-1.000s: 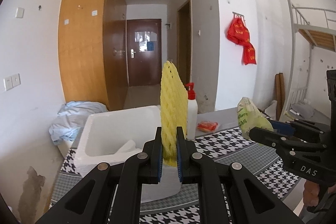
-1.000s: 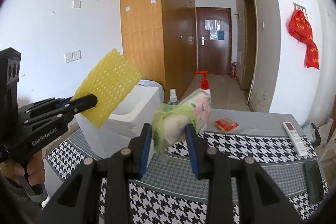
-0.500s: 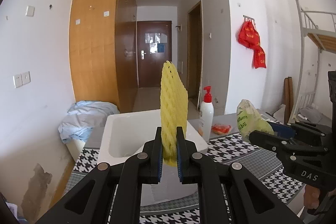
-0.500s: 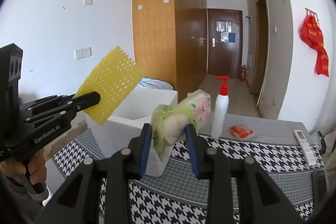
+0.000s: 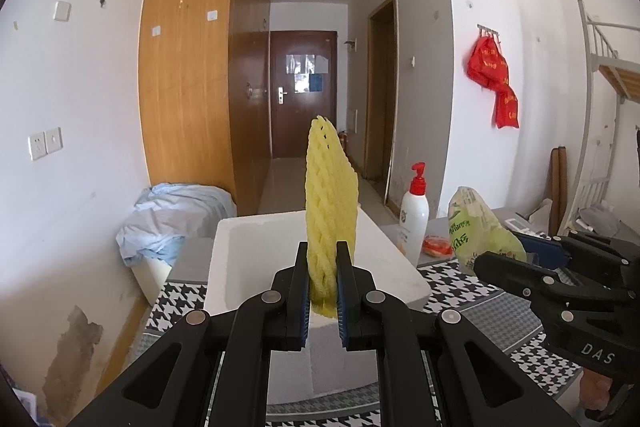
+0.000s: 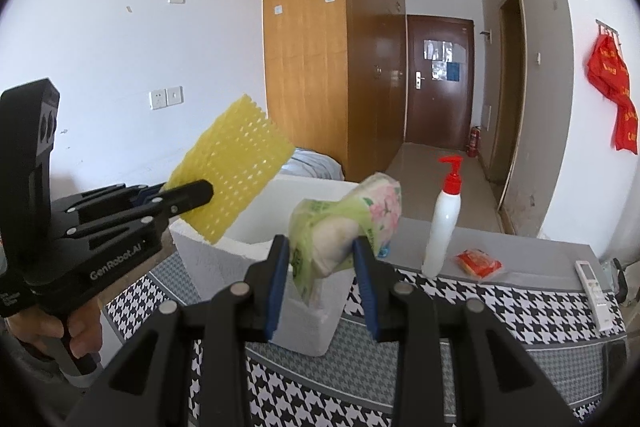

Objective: Organize soft objects
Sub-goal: 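Carry the sponge and packet over the foam box with both tools, then open the left tool to drop the sponge into the box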

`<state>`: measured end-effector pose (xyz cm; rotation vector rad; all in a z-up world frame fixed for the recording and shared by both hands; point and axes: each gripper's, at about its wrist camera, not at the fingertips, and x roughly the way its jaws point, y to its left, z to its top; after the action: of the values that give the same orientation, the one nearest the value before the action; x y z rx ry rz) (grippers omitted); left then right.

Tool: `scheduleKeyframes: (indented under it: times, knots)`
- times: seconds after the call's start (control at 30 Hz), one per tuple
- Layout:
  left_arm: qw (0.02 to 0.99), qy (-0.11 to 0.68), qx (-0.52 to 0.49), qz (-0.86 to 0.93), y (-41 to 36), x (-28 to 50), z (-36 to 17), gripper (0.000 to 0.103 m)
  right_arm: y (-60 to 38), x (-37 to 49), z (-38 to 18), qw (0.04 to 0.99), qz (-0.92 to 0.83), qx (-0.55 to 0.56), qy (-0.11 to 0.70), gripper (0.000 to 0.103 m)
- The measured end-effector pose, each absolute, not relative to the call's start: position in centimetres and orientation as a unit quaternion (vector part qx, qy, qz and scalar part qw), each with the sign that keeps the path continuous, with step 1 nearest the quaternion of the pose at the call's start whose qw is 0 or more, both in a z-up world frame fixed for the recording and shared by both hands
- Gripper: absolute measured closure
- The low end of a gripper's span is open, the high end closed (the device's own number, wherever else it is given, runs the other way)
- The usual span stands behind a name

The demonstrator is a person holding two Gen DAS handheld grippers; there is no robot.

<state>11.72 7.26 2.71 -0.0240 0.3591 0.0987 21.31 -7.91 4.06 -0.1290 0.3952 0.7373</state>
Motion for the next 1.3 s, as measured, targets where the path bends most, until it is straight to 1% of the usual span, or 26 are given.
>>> scheduleKeyframes:
  times: [0.63, 0.73, 0.77, 0.8, 0.83, 0.87, 0.9, 1.0, 1.13, 1.3]
  knots:
    - [0.976, 0.211, -0.024, 0.05, 9.1, 15.8, 1.6, 0.092, -6.7, 22.5, 3.9, 0.916, 0.341, -0.065, 0.203, 0.065]
    - [0.974, 0.218, -0.021, 0.05, 9.3, 16.2, 1.2, 0.089, -6.6, 22.5, 3.8, 0.917, 0.337, -0.066, 0.204, 0.065]
    - [0.973, 0.222, -0.02, 0.054, 9.5, 16.3, 1.1, 0.081, -6.5, 22.5, 3.7, 0.917, 0.334, -0.066, 0.206, 0.065]
    - [0.973, 0.223, -0.018, 0.061, 9.6, 16.4, 1.1, 0.065, -6.4, 22.5, 3.7, 0.918, 0.333, -0.067, 0.206, 0.065]
    - [0.973, 0.222, -0.015, 0.065, 9.7, 16.3, 1.0, 0.054, -6.3, 22.5, 3.7, 0.918, 0.331, -0.068, 0.206, 0.065]
    - [0.974, 0.217, -0.014, 0.069, 9.7, 16.1, 1.0, 0.038, -6.3, 22.5, 3.7, 0.919, 0.33, -0.068, 0.206, 0.065]
    - [0.975, 0.212, -0.015, 0.071, 9.9, 15.9, 1.1, 0.033, -6.2, 22.5, 3.7, 0.919, 0.329, -0.067, 0.206, 0.065]
    - [0.976, 0.203, -0.02, 0.073, 10.4, 15.2, 1.2, 0.026, -5.9, 22.5, 3.7, 0.919, 0.327, -0.07, 0.207, 0.066]
    - [0.978, 0.195, -0.032, 0.065, 11.3, 14.3, 1.4, 0.025, -5.6, 22.7, 3.7, 0.92, 0.322, -0.073, 0.209, 0.066]
    - [0.982, 0.173, -0.048, 0.063, 12.0, 13.0, 2.3, 0.007, -5.1, 22.5, 3.6, 0.92, 0.323, -0.08, 0.208, 0.066]
